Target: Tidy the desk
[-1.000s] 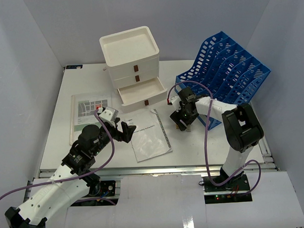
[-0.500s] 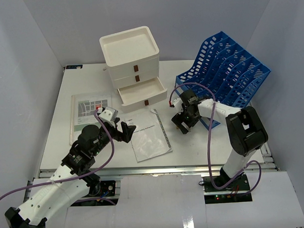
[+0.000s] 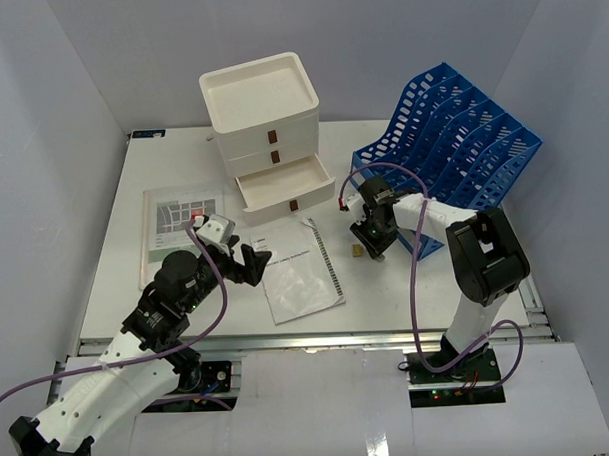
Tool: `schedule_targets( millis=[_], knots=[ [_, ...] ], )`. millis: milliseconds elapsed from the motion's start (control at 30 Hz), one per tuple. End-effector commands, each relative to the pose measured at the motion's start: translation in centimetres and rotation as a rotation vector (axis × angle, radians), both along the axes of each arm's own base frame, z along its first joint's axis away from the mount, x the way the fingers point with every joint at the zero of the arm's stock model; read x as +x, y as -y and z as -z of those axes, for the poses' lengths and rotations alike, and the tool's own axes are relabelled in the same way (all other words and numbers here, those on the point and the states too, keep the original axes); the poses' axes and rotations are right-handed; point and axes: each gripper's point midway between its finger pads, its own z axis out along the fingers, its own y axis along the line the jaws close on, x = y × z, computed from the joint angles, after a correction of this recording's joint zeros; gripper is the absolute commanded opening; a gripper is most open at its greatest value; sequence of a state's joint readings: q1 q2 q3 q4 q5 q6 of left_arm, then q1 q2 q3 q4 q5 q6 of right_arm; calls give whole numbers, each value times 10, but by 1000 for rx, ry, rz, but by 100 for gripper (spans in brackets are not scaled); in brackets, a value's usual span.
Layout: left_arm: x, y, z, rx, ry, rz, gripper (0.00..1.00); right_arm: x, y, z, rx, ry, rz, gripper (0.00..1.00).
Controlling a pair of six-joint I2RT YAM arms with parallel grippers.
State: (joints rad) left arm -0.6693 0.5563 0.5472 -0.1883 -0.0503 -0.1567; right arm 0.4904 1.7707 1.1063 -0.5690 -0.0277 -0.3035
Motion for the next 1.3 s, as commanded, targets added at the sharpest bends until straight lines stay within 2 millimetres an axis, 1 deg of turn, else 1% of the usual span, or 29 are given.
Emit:
schedule_targets(
  millis=[0, 33, 100, 167, 200, 267, 400, 500, 567, 633, 667, 733, 800, 833, 867, 933, 1000, 1067, 1133, 1167, 1233, 1267],
  knots=[
    [0, -4, -2, 1, 9, -16, 98, -7, -5, 11, 18, -48, -1, 17],
    [0, -4, -2, 0, 9, -13, 98, -7, -4, 12, 16, -45, -4, 13],
    [-1, -2, -2, -5, 8, -5, 98, -6, -4, 10, 17, -35, -16, 11],
    [-2, 1, -4, -17, 14, 10, 98, -5, -8, 3, 42, -19, -34, 9],
    [-3, 2, -4, -21, 13, 21, 98, -4, -12, -2, 62, -8, -53, 9],
    [-5, 6, -6, -31, 17, 41, 98, 8, -25, -30, 128, 63, -122, 8],
    [-11, 17, -8, -74, 24, 106, 98, 35, -63, -95, 255, 219, -260, 8],
    [-10, 18, -4, -128, -21, 80, 98, 56, -94, -139, 320, 343, -356, 8],
    [-8, 16, -3, -147, -39, 58, 98, 79, -124, -170, 362, 448, -420, 8],
    [-7, 17, -1, -141, -46, 58, 98, 102, -145, -173, 369, 483, -430, 8],
    [-8, 18, 0, -137, -50, 65, 98, 117, -160, -196, 396, 535, -431, 8],
    [-8, 21, 3, -129, -62, 77, 98, 138, -177, -183, 396, 513, -416, 9],
    [-9, 25, 8, -125, -87, 94, 98, 156, -190, -186, 395, 532, -396, 15],
    [-10, 28, 11, -126, -101, 106, 98, 165, -195, -188, 395, 547, -383, 24],
    [-11, 30, 13, -128, -115, 119, 98, 174, -199, -191, 394, 567, -367, 38],
    [-14, 37, 15, -140, -133, 151, 98, 185, -200, -179, 374, 579, -344, 60],
    [-17, 42, 23, -151, -176, 172, 98, 187, -197, -167, 353, 583, -324, 72],
    [-16, 48, 29, -168, -211, 182, 98, 195, -193, -169, 338, 629, -295, 88],
    [-16, 53, 36, -189, -243, 191, 98, 193, -187, -165, 326, 626, -282, 96],
    [-16, 57, 36, -204, -251, 199, 98, 188, -185, -166, 335, 617, -282, 97],
    [-13, 66, 39, -237, -292, 213, 98, 171, -180, -176, 371, 595, -297, 98],
    [-12, 71, 42, -243, -319, 223, 98, 160, -176, -183, 396, 578, -323, 95]
  ],
)
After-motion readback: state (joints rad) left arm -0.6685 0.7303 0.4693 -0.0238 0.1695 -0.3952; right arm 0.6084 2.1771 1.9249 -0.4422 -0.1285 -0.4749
